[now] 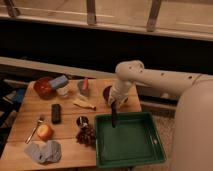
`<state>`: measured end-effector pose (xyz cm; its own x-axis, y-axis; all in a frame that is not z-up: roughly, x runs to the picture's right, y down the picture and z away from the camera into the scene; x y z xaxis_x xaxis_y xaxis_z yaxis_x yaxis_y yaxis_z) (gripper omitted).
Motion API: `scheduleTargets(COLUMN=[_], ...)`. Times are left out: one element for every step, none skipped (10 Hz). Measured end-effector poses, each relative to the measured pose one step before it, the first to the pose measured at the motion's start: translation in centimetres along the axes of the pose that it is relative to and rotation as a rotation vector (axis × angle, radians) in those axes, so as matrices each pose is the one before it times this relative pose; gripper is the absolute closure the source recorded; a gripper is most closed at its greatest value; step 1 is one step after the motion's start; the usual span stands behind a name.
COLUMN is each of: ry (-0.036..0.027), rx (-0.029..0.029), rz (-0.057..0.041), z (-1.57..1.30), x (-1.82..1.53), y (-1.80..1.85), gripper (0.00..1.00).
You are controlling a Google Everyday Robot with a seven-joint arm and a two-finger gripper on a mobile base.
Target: Wipe purple bowl with brush
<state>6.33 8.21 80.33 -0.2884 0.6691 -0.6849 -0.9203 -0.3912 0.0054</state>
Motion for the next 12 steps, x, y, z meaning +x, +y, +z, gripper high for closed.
scheduleTargets(ry=[-0.00046,0.00235,0.00518,0.00433,0.00793,0.00895,0.00539,0.0034,0.00147,0.00022,-0.00276,-0.00394], rx=[-0.00237,-0.00456,-0.00765,-0.00684,-0.01071,-0.01192,-0.00496,0.00066,-0.00119,-0.00138,0.0043,0.00607], rz=[-0.00621,-0.01141,-0.01691,-0.01181,-0.01985,-0.02109,-0.01016,-0.00534,-0.00465,0.00093,0.01175,0.01651], z=[0.041,0.272,0.555,0.586,0.753,0.873,0.389,0.168,0.086,-0.095,-0.34,-0.482], x=[-0.744,-0.729,-0.792,-0.561,-0.589,-0.19,0.063,0.239,0.5,0.671,0.736,0.544], y=[-0.114,0.484,1.185,1.121,1.698,1.937,0.85,0.241,0.177,-0.007,-0.911,-1.226], gripper=[1.0,1.0,1.0,1.0,1.0,1.0,1.0,1.0,1.0,1.0,1.0,1.0])
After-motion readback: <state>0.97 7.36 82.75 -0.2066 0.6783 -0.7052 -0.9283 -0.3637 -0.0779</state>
